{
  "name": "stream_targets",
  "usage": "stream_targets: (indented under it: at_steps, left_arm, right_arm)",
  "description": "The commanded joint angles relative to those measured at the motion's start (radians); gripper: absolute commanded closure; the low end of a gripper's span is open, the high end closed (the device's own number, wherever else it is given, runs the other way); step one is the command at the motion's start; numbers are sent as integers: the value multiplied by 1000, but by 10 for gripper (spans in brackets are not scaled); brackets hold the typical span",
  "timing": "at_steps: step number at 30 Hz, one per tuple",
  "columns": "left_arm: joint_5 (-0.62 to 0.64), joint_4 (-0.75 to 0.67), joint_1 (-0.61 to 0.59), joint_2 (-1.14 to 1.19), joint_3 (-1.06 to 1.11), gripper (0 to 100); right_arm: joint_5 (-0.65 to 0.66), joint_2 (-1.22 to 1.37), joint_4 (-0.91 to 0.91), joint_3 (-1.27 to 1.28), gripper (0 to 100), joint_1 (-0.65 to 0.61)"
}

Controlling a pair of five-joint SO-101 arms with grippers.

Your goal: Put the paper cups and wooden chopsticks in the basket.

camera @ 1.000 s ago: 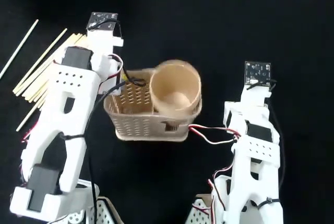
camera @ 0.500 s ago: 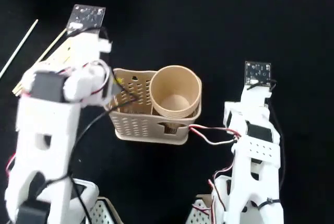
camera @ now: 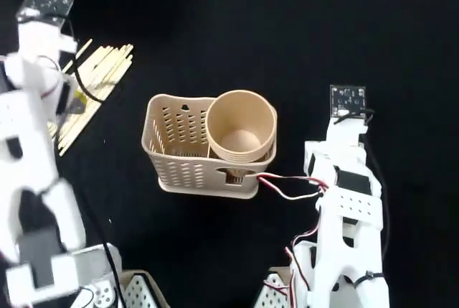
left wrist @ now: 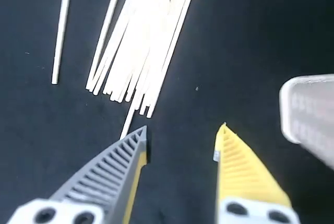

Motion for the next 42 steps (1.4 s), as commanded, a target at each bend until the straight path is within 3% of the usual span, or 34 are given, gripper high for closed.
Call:
stream_targets:
  at_steps: [1, 7, 20, 28, 33, 37, 42]
  left_arm:
    - [-92, 6, -16, 213, -162, 785]
    - [-169, 3, 21, 605, -501, 785]
    - [-172, 3, 31, 1438, -1330, 785]
    - [-167, -5, 21, 1530, -1297, 791]
    - [-89, 8, 24, 1524, -1293, 798]
    - [-75, 8, 39, 1521, -1300, 945]
    - [-12, 8, 51, 1521, -1303, 974]
  right_arm:
    - [12, 2, -17, -4, 974, -11]
    - [12, 2, -17, -4, 974, -11]
    - [12, 2, -17, -4, 974, -11]
    - [12, 2, -17, -4, 974, -11]
    - [12, 2, -17, -4, 974, -11]
    - [12, 2, -17, -4, 974, -11]
    - [12, 2, -17, -4, 974, -11]
